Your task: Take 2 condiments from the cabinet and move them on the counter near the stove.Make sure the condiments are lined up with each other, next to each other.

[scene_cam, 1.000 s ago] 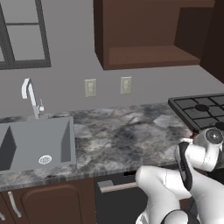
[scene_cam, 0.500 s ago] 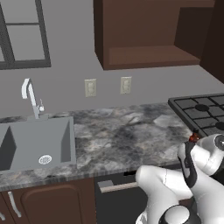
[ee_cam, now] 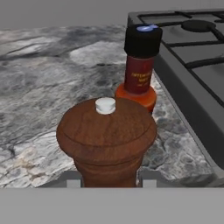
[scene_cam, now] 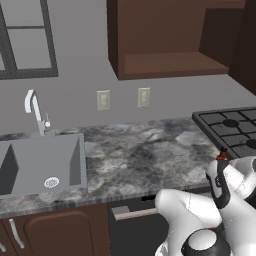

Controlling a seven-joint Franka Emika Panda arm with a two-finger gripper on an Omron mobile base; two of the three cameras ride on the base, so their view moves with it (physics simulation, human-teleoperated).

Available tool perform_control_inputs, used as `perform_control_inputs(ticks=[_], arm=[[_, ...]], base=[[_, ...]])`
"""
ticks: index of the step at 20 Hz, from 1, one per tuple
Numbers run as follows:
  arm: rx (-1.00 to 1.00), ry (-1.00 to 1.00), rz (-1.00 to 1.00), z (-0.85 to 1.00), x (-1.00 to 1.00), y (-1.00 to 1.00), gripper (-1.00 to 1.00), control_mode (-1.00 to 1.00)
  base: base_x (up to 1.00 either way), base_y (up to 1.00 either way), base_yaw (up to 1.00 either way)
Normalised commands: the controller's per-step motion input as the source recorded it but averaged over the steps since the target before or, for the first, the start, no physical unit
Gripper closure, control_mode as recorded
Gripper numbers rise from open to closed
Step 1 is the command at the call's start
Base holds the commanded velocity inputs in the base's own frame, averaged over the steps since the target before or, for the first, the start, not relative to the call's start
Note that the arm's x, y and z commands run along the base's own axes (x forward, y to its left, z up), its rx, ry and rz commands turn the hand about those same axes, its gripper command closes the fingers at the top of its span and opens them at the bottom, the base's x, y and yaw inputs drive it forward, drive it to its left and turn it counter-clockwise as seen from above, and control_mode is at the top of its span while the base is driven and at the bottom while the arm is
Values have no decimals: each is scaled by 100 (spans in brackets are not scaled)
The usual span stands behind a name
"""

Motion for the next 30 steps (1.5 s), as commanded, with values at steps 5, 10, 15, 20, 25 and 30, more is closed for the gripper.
perform_control_inputs(ticks=[5,10,15,20,25,30], arm=[[-2,-7,9,-11,0,-17,100,-100],[0,-10,10,-8,0,-14,100,-100],[0,-7,9,-1,0,-15,100,-100],[0,-1,8,0,0,-21,100,-100],[0,0,7,0,0,-21,100,-100],[0,-3,9,0,0,-16,100,-100]], base=[[0,0,0],[0,0,0],[0,0,0],[0,0,0],[0,0,0],[0,0,0]])
